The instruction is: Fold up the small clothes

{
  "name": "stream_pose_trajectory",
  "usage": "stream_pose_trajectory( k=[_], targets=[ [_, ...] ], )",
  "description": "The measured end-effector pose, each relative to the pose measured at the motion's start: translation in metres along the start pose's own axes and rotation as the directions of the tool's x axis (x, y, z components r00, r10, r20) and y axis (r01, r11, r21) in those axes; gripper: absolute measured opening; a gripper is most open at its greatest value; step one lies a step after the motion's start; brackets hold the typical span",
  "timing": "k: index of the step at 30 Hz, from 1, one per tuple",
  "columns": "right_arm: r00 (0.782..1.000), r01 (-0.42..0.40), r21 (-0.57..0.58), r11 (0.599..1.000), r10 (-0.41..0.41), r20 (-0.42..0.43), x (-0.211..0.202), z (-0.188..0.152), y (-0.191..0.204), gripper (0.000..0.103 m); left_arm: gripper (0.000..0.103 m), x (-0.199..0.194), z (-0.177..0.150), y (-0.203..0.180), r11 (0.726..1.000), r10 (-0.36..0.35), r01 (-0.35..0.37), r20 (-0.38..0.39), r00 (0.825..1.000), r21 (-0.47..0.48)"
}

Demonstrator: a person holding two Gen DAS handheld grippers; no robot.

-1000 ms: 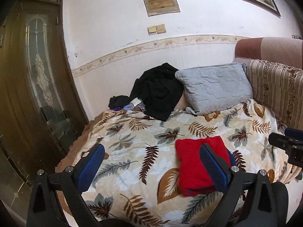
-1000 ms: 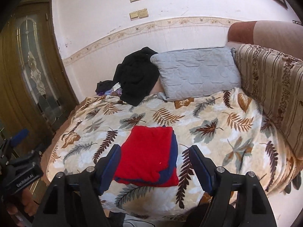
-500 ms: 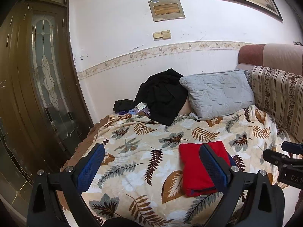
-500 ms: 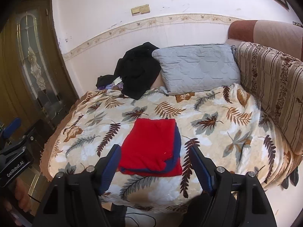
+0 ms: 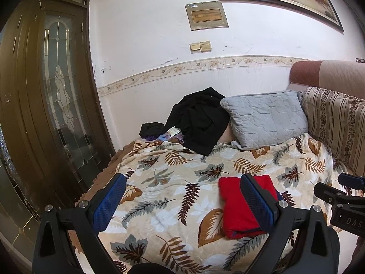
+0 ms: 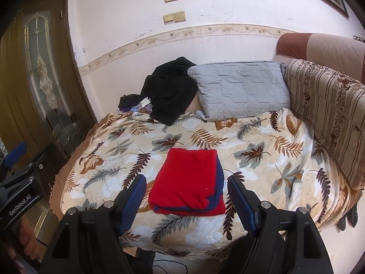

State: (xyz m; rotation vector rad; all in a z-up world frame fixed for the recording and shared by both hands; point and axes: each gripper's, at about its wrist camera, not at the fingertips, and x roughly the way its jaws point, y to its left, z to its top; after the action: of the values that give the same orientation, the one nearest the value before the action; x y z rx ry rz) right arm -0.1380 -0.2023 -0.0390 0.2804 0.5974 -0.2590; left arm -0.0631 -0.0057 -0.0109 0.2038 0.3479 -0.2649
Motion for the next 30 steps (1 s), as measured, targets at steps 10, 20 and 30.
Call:
stream_pose_trajectory(
  k=[10,20,30],
  targets=[
    [1.0,0.011,-0.012,1.0,-0.011,0.004,0.0004,0.0016,0.0083,0.077,0.1,-0.0006,0.0002,0.0078,1.0,0.002,-0.002,0.001,1.0,-0.012],
    [1.0,0.015,-0.014,1.0,-0.015,0.004,0.0017,0.0027,0.0101,0.078,0.1,0.0,0.0011,0.0095,1.0,0.001,-0.001,0.0,1.0,-0.014],
    [1.0,0.021,-0.016,1.0,-0.021,0.005,0.0065,0.0065,0.0073,0.077,0.1,0.0007,0.0024,0.0084,1.0,-0.002,0.003,0.001,1.0,-0.012]
  ],
)
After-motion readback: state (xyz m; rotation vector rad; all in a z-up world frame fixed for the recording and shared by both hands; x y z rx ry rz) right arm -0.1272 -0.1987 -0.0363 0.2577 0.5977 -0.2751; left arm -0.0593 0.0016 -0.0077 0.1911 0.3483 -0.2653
